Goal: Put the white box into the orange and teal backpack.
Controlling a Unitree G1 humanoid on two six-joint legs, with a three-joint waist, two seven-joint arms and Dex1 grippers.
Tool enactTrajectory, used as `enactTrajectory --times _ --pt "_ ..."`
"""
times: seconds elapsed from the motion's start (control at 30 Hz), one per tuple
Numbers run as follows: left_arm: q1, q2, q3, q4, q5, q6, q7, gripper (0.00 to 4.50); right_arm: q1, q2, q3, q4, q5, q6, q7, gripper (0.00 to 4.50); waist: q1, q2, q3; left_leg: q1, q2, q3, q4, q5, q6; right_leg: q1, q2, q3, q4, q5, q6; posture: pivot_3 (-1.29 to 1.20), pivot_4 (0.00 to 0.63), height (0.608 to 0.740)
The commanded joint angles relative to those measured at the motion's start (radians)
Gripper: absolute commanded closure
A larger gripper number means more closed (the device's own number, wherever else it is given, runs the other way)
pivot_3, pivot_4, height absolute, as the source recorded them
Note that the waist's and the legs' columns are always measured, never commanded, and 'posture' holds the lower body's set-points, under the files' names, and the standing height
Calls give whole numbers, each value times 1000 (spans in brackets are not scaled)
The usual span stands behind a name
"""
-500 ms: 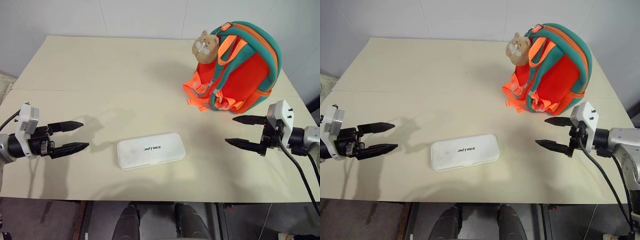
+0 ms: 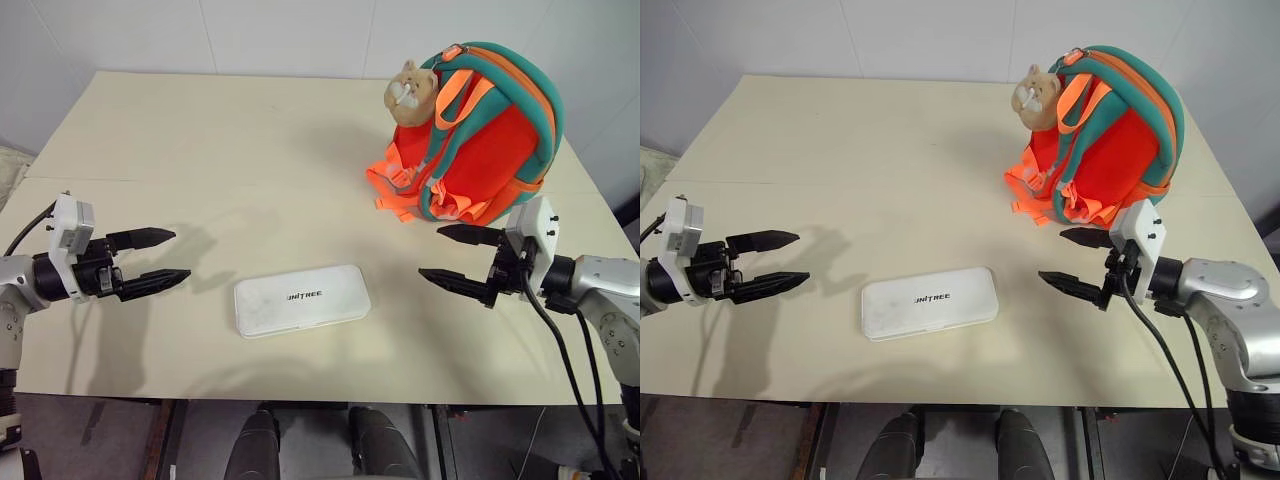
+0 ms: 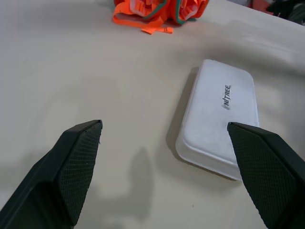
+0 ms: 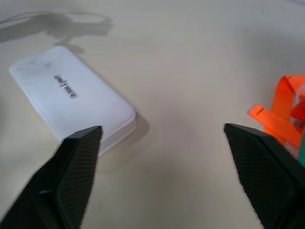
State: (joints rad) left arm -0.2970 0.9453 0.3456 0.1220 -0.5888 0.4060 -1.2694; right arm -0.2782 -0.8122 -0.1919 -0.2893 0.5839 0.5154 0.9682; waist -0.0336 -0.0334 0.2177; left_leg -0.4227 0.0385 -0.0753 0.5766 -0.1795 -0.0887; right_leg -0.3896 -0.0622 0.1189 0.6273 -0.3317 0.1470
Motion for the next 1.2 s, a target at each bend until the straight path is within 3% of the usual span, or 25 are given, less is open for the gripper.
enactTrajectory --times 0.03,0.3,0.4,0.9,1.2 --pt "-10 -5 22 2 12 -78 -13 888 -8 -8 10 -67 30 36 0 1639 1 0 0 0 0 0 0 0 0 0 0 0 0 0 0 0 150 740" --pt "54 17 -63 -59 10 95 28 3515 -29 11 136 -70 -121 45 -110 4488 -3 0 0 0 0 1 0 0 0 -1 0 1 1 0 0 0 150 740" --pt "53 17 -78 -67 -2 145 30 4486 -37 21 174 -72 -151 47 -128 4500 -2 0 0 0 0 1 1 0 0 -1 0 1 1 0 -1 0 150 740" --pt "53 -5 -218 -146 14 426 141 4486 -94 96 335 19 -340 -22 -170 4500 -3 0 0 0 0 1 1 0 0 -1 1 1 2 1 2 0 150 740" --pt "48 -60 -251 -162 5 424 170 4486 -125 132 394 60 -407 -63 -142 4500 -3 0 0 0 0 1 1 0 0 -1 1 1 3 2 4 0 150 740"
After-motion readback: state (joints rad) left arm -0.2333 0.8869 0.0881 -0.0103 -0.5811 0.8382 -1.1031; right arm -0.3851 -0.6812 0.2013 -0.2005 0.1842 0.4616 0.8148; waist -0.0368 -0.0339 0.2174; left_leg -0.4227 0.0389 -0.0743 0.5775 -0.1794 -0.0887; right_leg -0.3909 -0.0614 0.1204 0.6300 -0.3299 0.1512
